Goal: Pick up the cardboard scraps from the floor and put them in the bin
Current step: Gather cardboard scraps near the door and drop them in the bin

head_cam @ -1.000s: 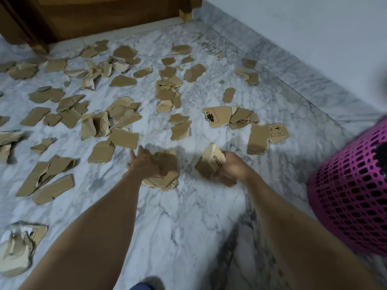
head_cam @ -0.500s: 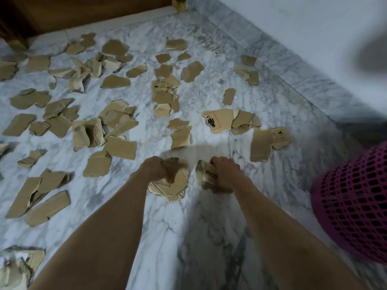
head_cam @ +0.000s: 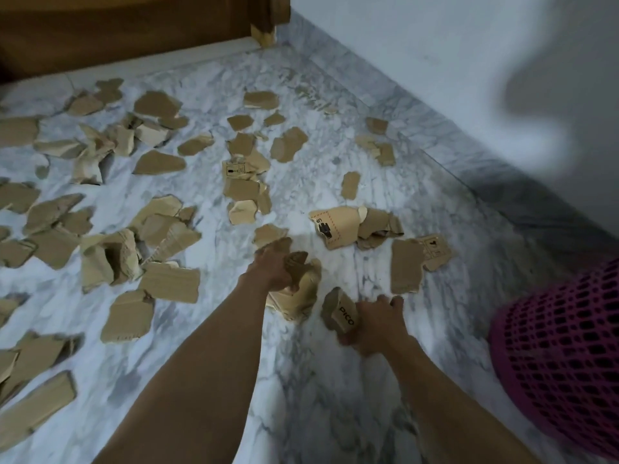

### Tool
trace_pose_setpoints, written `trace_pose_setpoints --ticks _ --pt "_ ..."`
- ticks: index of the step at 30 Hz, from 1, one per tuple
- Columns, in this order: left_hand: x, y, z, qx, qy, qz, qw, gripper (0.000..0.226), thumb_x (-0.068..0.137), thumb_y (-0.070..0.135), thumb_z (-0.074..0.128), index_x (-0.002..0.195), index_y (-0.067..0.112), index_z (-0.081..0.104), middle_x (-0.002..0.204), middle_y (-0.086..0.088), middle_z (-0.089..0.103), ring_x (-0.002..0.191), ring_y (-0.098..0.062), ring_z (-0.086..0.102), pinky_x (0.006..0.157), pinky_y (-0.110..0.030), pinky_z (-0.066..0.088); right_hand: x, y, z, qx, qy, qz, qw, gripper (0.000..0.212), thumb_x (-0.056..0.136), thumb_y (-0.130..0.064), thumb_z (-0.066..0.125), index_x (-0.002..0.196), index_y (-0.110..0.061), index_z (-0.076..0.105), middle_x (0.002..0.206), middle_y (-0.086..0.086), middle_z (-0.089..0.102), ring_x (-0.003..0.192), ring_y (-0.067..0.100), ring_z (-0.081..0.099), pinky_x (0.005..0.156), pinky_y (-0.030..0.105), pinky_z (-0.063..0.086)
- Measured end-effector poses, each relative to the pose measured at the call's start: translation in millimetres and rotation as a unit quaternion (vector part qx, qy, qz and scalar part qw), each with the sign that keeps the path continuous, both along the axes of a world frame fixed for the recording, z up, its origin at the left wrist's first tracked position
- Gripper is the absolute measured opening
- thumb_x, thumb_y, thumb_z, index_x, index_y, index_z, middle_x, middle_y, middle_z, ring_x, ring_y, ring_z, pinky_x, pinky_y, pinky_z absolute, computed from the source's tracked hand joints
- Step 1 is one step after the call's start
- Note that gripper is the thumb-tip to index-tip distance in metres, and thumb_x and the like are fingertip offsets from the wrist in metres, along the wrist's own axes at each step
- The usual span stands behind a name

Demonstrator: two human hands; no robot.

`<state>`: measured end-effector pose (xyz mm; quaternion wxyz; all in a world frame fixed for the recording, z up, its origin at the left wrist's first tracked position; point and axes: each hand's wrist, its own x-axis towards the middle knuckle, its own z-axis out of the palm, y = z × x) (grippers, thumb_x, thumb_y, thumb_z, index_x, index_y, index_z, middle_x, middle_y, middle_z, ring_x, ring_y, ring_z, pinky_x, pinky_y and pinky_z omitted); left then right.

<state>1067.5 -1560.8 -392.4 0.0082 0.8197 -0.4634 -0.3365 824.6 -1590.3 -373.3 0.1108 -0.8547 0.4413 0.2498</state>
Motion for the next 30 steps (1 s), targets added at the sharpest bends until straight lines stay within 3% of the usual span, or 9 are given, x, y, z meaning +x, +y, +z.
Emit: trace_pose_setpoints --ticks 4,8,12,14,17,21,23,26,30 --pt "-4.2 2.8 2.7 0.03 0.017 0.023 0.999 0.091 0.073 0.034 0.083 0.15 0.032 0.035 0.155 -0.016 0.021 0.139 -0.043 0.029 0.11 -0.051 0.04 -13.4 -7.1 9.1 0.079 -0.015 -0.145 0.986 0.054 0.081 -0.064 0.063 0.121 -0.028 0.06 0.124 0.0 0.065 0.132 0.028 0.045 0.115 0.057 0.01" --pt "-9.6 12.7 5.0 0.026 -0.007 0.033 0.999 0.09 0.075 0.037 0.079 0.151 0.036 0.031 0.139 -0.013 0.05 0.126 -0.037 0.046 0.098 -0.04 0.043 -21.6 -16.1 21.3 0.07 0.023 -0.146 0.986 0.044 0.085 -0.057 0.064 0.113 -0.022 0.061 0.109 0.0 0.066 0.117 0.025 0.055 0.107 0.05 0.019" --pt "-24.1 3.5 18.6 -0.005 0.035 0.044 0.998 0.077 0.077 0.017 0.074 0.14 0.029 0.03 0.118 -0.015 0.063 0.112 -0.038 0.059 0.093 -0.045 0.048 -21.1 -32.7 27.9 0.118 -0.101 -0.249 0.956 0.047 0.082 -0.052 0.071 0.11 -0.016 0.063 0.101 0.001 0.065 0.102 0.023 0.058 0.104 0.047 0.032" --pt "-32.4 -6.6 24.0 -0.006 0.075 0.086 0.993 0.07 0.075 0.013 0.073 0.126 0.025 0.028 0.105 -0.017 0.062 0.102 -0.038 0.061 0.086 -0.05 0.054 -24.2 -43.2 26.2 0.143 -0.211 -0.318 0.913 0.039 0.081 -0.041 0.076 0.108 -0.016 0.064 0.101 0.002 0.067 0.098 0.022 0.059 0.098 0.047 0.043" --pt "-39.6 -12.3 27.8 -0.001 0.095 0.141 0.985 0.072 0.069 0.023 0.084 0.126 0.014 0.042 0.109 -0.014 0.064 0.102 -0.034 0.062 0.086 -0.047 0.056 -31.6 -53.5 22.6 0.197 -0.38 -0.442 0.788 0.048 0.08 -0.017 0.08 0.121 -0.011 0.056 0.1 0.01 0.066 0.089 0.027 0.064 0.068 0.034 0.053" --pt "-45.5 -10.2 45.8 0.011 0.125 0.207 0.97 0.055 0.058 0.029 0.089 0.104 0.006 0.069 0.102 -0.016 0.071 0.098 -0.034 0.067 0.089 -0.046 0.057 -41.0 -69.2 24.9 0.254 -0.46 -0.533 0.664 0.065 0.079 0.006 0.077 0.134 -0.011 0.046 0.114 0.014 0.062 0.1 0.028 0.06 0.066 0.029 0.057" --pt "-49.0 -18.0 53.1 0.013 0.147 0.226 0.963 0.055 0.056 0.028 0.085 0.104 0.006 0.071 0.105 -0.018 0.071 0.1 -0.036 0.066 0.092 -0.047 0.056 -40.0 -78.8 20.6 0.248 -0.447 -0.54 0.669 0.067 0.069 -0.01 0.085 0.127 -0.013 0.052 0.11 0.008 0.067 0.103 0.031 0.065 0.076 0.039 0.06" --pt "-45.0 -57.8 47.3 0.013 0.153 0.203 0.967 0.056 0.065 0.028 0.088 0.112 0.005 0.069 0.117 -0.02 0.067 0.107 -0.036 0.063 0.095 -0.046 0.054 -34.0 -105.1 -11.2 0.211 -0.398 -0.541 0.71 0.105 0.048 -0.045 0.084 0.139 -0.019 0.039 0.117 0.008 0.065 0.111 0.035 0.062 0.097 0.056 0.049" --pt "-41.6 -124.0 29.6 0.019 0.072 0.129 0.989 0.113 0.06 0.057 0.085 0.146 0.0 0.039 0.15 -0.021 0.03 0.139 -0.043 0.03 0.113 -0.049 0.036 -29.3 -126.7 -6.0 0.111 -0.247 -0.519 0.811 0.096 0.088 -0.036 0.068 0.156 -0.013 0.004 0.141 0.019 0.049 0.129 0.038 0.046 0.112 0.049 0.025"
